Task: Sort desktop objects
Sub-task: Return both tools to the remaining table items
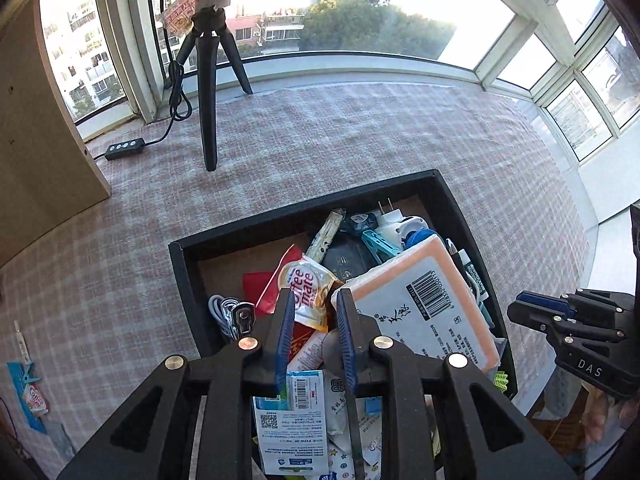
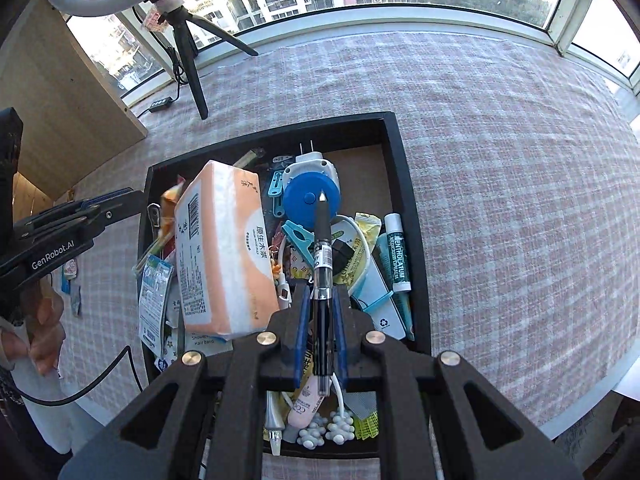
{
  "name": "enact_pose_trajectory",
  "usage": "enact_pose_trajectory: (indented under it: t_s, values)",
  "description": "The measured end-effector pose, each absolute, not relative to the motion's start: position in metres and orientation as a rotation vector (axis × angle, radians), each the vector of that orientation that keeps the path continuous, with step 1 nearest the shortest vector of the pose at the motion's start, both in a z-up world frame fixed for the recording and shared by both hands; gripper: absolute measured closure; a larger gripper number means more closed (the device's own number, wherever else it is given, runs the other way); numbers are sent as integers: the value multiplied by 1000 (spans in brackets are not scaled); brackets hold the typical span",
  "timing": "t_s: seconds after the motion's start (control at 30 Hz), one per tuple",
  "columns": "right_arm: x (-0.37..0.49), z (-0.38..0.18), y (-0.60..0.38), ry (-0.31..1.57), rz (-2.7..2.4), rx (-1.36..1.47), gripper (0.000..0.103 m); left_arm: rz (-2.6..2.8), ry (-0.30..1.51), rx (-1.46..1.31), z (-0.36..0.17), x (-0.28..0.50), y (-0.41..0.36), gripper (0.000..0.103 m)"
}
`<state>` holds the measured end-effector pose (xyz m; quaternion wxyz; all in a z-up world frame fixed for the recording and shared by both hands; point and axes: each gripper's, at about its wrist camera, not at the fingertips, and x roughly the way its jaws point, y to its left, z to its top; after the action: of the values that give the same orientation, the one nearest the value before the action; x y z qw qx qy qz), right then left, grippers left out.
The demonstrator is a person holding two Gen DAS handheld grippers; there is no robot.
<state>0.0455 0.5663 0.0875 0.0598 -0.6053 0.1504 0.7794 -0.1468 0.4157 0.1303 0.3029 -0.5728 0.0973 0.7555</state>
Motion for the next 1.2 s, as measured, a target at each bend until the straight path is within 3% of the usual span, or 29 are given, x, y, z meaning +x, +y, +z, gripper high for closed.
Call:
enact_pose_trajectory:
  t_s: [0.33,0.67,0.97,1.2]
  values:
    - [31,101,544,435,2422,-1817,86,2071,242,-1533,138,-145,378,83]
    - [2,109,450,285,2548,-1900,86,2190,188,-1595,135,-152,271,83]
    - [-33,96,324,75,2680,-2068,86,2320,51,-1724,120,-162,136,83]
    - [-69,78,218,-221,2813,-2206,86,2417,-172,-1857,101,-168,33,83]
